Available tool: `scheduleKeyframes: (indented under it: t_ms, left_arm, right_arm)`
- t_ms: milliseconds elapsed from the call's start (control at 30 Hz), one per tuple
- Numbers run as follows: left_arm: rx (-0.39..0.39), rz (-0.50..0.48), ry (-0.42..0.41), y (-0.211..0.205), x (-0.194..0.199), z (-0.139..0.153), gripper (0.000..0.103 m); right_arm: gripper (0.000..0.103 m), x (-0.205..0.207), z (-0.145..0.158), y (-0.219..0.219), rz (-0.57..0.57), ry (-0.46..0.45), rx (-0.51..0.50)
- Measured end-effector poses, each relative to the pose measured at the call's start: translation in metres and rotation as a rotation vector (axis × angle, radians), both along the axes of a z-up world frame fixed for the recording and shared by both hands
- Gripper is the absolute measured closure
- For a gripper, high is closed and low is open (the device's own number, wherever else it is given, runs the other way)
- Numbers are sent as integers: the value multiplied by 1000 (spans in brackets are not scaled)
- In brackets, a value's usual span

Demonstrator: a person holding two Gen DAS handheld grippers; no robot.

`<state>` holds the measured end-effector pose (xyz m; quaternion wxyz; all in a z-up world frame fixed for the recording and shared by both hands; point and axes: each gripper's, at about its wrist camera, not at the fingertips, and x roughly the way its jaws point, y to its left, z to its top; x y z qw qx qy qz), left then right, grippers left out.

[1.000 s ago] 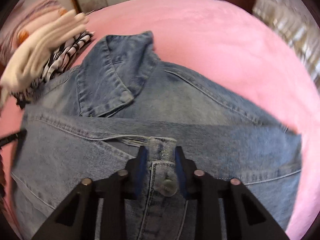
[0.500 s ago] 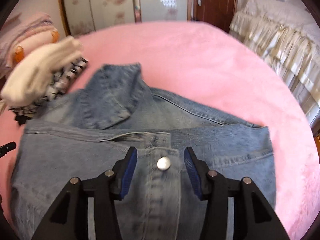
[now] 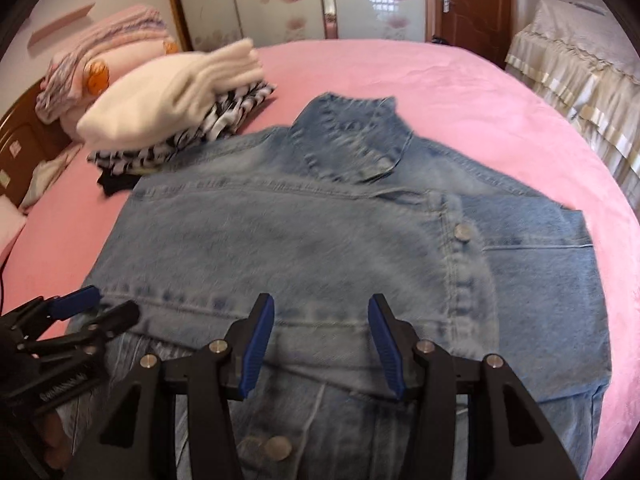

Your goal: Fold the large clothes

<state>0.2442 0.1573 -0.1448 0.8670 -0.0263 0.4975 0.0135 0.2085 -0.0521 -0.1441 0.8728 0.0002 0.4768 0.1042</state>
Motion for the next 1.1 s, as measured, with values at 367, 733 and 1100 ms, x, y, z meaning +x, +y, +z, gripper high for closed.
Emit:
scheduleKeyframes:
  t_ms: [367,733,1100]
  left_arm:
    - [-74,61,22,9,9,-18,37]
    - [-97,69,39,35,15,-30,36]
    - [-121,96,75,41,12,-28,36]
  right_arm:
    - [54,9,-12,27,32,42,108]
    - [87,26,-27,-24,-96,49,-54]
    - [99,22,-29,-75,-183,76,-27]
